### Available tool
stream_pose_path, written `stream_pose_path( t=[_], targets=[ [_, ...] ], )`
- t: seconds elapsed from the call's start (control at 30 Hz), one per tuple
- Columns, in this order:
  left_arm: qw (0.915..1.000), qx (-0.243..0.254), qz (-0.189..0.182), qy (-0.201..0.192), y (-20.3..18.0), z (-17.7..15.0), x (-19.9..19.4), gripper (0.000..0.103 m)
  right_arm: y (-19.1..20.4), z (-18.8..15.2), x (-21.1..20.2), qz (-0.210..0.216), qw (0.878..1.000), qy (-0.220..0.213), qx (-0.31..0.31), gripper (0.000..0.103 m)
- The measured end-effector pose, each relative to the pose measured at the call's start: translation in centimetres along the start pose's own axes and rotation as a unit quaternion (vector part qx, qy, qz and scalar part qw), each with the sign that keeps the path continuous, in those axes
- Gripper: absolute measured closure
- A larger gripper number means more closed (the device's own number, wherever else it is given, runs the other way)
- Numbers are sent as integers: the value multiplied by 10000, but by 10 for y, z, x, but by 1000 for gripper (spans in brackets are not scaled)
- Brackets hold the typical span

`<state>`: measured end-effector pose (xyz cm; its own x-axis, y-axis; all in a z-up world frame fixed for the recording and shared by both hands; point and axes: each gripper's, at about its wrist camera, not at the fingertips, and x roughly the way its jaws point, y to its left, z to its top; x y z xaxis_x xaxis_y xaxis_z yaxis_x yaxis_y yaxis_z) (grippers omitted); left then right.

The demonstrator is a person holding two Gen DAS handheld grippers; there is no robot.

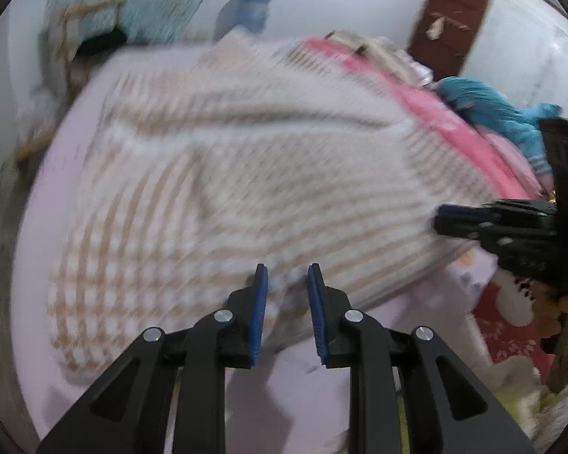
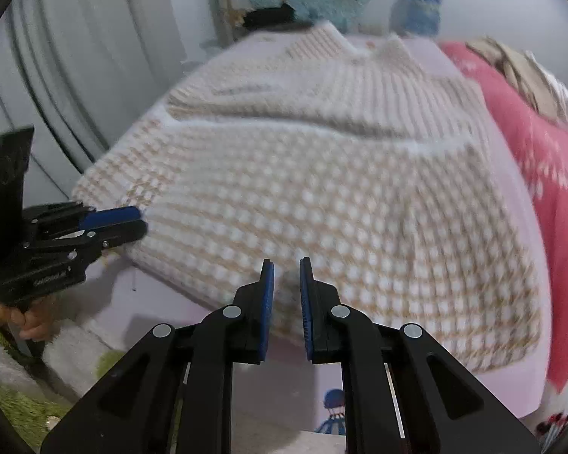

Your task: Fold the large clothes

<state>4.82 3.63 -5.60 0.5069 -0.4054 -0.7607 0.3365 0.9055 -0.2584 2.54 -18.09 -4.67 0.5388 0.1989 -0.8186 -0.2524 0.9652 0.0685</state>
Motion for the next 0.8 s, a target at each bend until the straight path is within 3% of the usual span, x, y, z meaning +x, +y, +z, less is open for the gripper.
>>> stream_pose_path(
  t=[0.13, 0.23, 0.3, 0.37, 0.43, 0.6, 0.7, 0.8],
  targets=[
    [9992, -331, -218, -96, 5, 6, -6, 82, -14, -4, 6, 257, 9989, 80, 376, 89],
    [9985, -424, -24, -354, 18, 2, -24, 82, -25, -4, -11, -72, 9991, -117, 390, 89],
    [9976, -620, 166, -272, 33, -5, -21, 82, -37, -9, -13, -197, 9982, -94, 566, 89],
    [9962, -814, -14, -313, 48, -16, -19, 82, -58, -19, 3, -110, 9955, 147, 935, 89],
    [9945, -959, -116, -396, 54, -18, -21, 82, -64, -21, 6, 30, 9937, 97, 1112, 89],
    [9937, -957, 187, -550, 59, -9, -40, 82, -62, -11, -15, -452, 9952, -71, 866, 89],
    [9902, -1241, 262, -582, 82, -13, -44, 82, -89, -16, -28, -862, 9874, -337, 1282, 89],
    [9858, -1577, 63, -573, 99, -19, -37, 82, -108, -23, -17, -737, 9816, -325, 1733, 96]
  ],
)
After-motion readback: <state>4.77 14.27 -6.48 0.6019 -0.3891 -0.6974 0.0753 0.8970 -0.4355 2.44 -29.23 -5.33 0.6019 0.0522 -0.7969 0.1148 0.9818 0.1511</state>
